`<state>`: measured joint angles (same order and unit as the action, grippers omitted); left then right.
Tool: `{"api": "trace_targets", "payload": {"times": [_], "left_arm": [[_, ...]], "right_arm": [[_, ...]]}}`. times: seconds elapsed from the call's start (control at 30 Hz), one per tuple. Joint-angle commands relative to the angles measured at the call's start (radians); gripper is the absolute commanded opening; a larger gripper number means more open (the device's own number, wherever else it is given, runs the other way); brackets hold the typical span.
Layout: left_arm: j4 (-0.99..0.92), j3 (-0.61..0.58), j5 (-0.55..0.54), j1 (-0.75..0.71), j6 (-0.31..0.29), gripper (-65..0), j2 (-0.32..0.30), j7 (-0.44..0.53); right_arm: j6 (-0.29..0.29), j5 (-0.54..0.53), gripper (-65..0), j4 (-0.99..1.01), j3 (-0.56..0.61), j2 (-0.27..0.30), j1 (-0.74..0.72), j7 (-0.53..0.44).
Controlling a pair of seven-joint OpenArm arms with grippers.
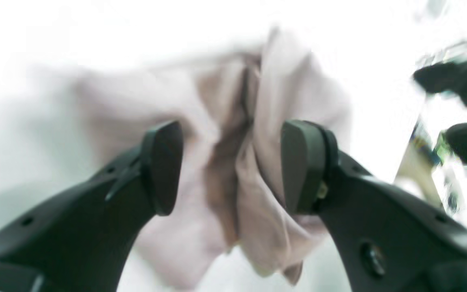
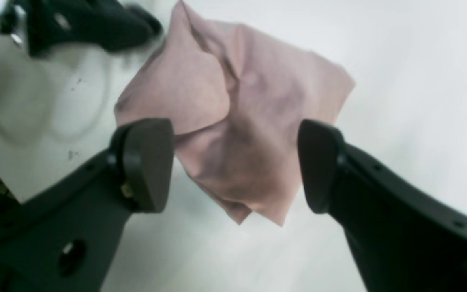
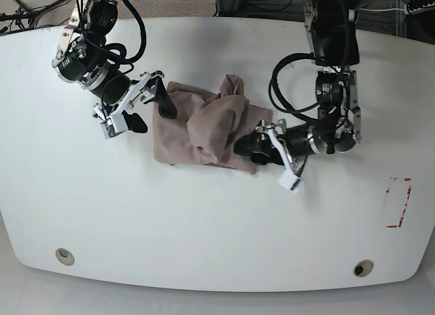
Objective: Fold the T-shirt properly
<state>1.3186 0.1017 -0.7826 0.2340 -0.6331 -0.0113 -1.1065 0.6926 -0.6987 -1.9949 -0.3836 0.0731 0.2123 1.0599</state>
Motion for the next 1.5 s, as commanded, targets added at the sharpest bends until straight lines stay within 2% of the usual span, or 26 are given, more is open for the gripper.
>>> {"api": "trace_targets", "payload": {"times": [0.0,0.13,0.33,0.5,0.63,0.8,0.97,1.1,1.3,1.47], "left_arm": [[0.020,0.031,-0.093,0.020,-0.006,-29.0,-0.068,0.016],[0.019,0.069,-0.185,0.017,-0.004,-29.0,-0.186,0.016],[0.012,0.177,-0.242,-0.012,-0.004,-29.0,-0.336,0.016],[0.017,0.258,-0.246,-0.068,-0.004,-29.0,-0.430,0.016],[0.017,0.298,-0.246,-0.120,-0.006,-29.0,-0.482,0.016],[0.019,0.318,-0.246,-0.172,-0.006,-29.0,-0.514,0.016],[0.019,0.338,-0.246,-0.213,-0.006,-29.0,-0.517,0.016],[0.019,0.347,-0.246,-0.238,-0.006,-29.0,-0.516,0.016],[0.019,0.347,-0.246,-0.256,-0.006,-29.0,-0.510,0.016],[0.019,0.344,-0.246,-0.256,-0.006,-29.0,-0.508,0.016]], "right_arm": [[0.006,-0.011,-19.2,-0.016,0.056,0.006,-0.011,-0.022],[0.006,0.021,-19.2,-0.016,0.133,0.004,-0.014,-0.022],[0.006,0.127,-19.2,-0.013,0.259,-0.003,-0.034,-0.027],[0.006,0.262,-19.2,0.019,0.306,-0.045,-0.064,-0.027],[0.006,0.347,-19.2,0.064,0.321,-0.075,-0.101,-0.027],[0.006,0.411,-19.2,0.139,0.354,-0.094,-0.139,-0.027],[0.006,0.416,-19.2,0.191,0.423,-0.111,-0.182,-0.027],[0.006,0.423,-19.2,0.197,0.498,-0.163,-0.230,-0.027],[0.006,0.425,-19.2,0.282,0.513,-0.230,-0.330,-0.030],[0.006,0.417,-19.2,0.408,0.513,-0.230,-0.432,-0.111]]}}
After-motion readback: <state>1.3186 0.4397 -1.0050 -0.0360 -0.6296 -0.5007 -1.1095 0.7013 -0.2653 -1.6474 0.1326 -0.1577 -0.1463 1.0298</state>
